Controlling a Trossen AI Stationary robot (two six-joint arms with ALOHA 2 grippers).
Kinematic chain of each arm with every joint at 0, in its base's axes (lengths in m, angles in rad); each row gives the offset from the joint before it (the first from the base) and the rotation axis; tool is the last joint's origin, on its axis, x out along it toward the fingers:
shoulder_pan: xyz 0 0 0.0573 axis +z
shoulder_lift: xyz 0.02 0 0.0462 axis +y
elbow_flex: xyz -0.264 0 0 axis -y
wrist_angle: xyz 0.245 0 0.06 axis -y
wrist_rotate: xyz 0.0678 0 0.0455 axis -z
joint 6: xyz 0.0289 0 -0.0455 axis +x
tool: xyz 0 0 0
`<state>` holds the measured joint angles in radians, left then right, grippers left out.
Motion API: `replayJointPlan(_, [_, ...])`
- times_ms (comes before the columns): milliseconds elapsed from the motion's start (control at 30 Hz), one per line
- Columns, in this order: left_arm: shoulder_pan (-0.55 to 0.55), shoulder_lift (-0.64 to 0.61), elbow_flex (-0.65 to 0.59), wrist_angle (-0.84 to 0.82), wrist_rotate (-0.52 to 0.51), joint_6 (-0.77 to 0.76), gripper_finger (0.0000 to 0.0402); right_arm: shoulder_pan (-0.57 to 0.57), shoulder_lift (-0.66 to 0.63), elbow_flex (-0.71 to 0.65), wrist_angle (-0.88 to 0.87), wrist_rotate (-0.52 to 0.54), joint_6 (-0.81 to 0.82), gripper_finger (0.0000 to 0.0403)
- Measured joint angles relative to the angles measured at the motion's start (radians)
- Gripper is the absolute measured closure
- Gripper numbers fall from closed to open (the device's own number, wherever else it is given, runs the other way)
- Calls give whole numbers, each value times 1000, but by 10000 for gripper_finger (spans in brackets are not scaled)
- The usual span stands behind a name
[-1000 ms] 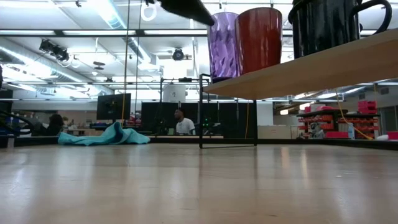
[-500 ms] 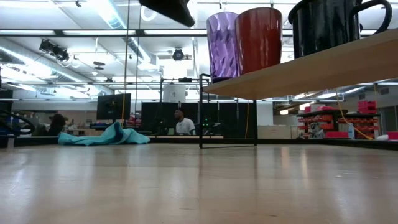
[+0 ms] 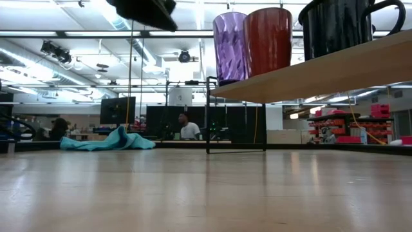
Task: Stack small to large cups/mugs on shelf
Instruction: Adjust the black mugs on the shelf
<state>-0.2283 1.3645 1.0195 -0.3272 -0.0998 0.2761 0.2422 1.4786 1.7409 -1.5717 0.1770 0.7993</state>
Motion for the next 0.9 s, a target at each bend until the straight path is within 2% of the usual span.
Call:
replayJointPlan(167, [-2,-104,-76,27,1,-33,374,-12,-16,-1,0,21,-14,184])
replayJointPlan(333, [-7,-165,-112,20,0,-68,378,-19,-67,-48,4,33,-3,185])
replayJointPlan(633, [-19,-177,-111,14,0,-82,381,-17,-143,-193,0,-14,58,180])
replayJointPlan(900, [-17,-177,-111,24,-15,-81,373,-25,-133,-217,1,35,3,180])
